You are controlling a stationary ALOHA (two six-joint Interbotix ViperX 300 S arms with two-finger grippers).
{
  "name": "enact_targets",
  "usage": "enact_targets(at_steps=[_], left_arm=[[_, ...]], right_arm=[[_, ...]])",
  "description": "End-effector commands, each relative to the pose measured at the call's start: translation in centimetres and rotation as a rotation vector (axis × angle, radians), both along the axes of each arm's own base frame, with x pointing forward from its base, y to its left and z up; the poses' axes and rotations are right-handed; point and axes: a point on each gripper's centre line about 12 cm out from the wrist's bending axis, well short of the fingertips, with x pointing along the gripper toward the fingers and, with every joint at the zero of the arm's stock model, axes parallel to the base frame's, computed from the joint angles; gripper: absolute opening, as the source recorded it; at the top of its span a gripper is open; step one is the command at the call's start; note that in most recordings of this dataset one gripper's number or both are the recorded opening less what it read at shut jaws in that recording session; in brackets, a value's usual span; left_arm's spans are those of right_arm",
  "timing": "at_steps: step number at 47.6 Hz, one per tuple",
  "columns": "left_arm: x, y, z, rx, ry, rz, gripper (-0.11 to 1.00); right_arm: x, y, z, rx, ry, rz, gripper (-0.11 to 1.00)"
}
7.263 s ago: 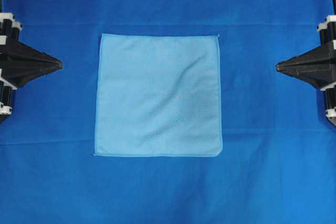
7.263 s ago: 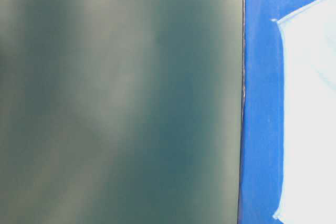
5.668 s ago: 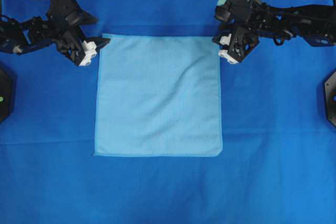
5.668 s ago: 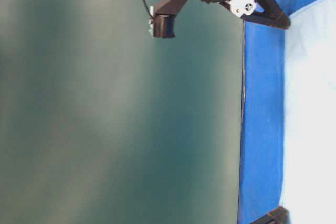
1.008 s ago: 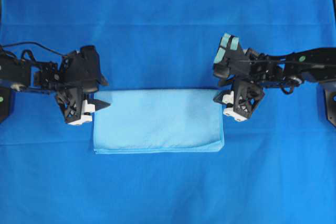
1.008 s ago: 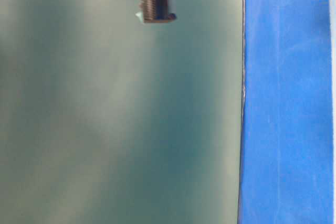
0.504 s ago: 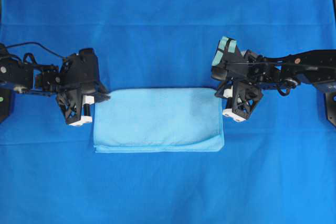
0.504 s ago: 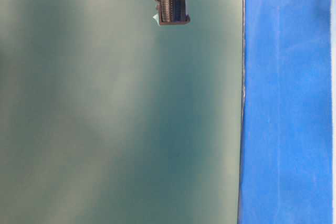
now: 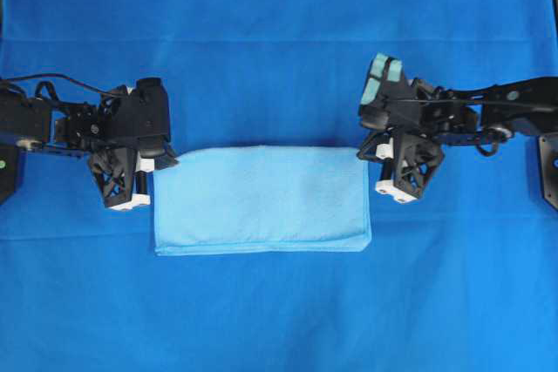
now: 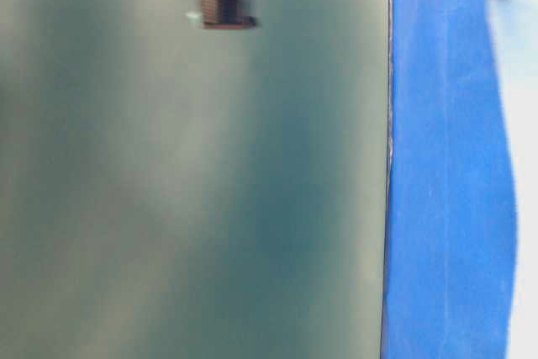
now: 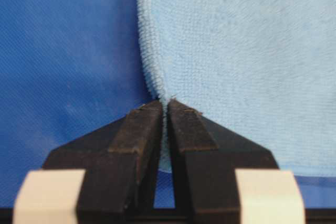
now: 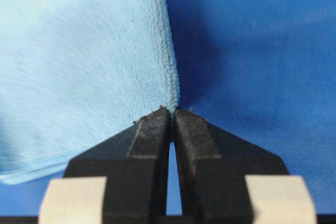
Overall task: Fold the light blue towel.
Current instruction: 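Grasp the folded towel's side edges with both grippers and lift, then rotate the lifted towel a quarter turn, left gripper swinging toward the near side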
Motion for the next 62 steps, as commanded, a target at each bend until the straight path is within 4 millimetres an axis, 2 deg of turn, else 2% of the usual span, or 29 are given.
enact_targets(at_steps=[1, 7, 20, 24, 39, 47, 55, 62], left_arm=[[0.9, -0.1, 3.3, -0.003, -0.051, -0.003, 0.02], [1.0, -0.1, 6.7, -0.005, -0.081, -0.004, 0.02], [0.8, -0.4, 11.0, 0.0, -0.164, -0.02, 0.02], [0.7, -0.5, 11.7, 0.001, -0.18, -0.025, 0.02], [1.0, -0.9, 12.0, -0.006, -0.209, -0.032, 0.02], [2.3, -3.1, 12.7, -0.014, -0.307, -0.102, 0.02], [4.4, -5.5, 13.5, -0.018, -0.39, -0.176, 0.02], [7.1, -7.4, 14.2, -0.002, -0.43, -0.237, 0.02]], right_arm=[[0.3, 0.2, 3.1, 0.0, -0.073, 0.009, 0.02], [-0.4, 0.4, 5.4, 0.008, -0.102, 0.02, 0.02], [-2.0, 0.7, 10.4, 0.009, -0.203, 0.039, 0.02], [-2.4, 0.7, 11.1, 0.003, -0.227, 0.041, 0.02], [-2.5, 0.1, 11.2, -0.039, -0.24, 0.04, 0.02], [-2.6, -2.1, 11.2, -0.086, -0.25, -0.014, 0.02], [-2.7, -6.0, 11.3, -0.146, -0.243, -0.117, 0.02], [-2.2, -9.4, 11.4, -0.198, -0.232, -0.193, 0.02]])
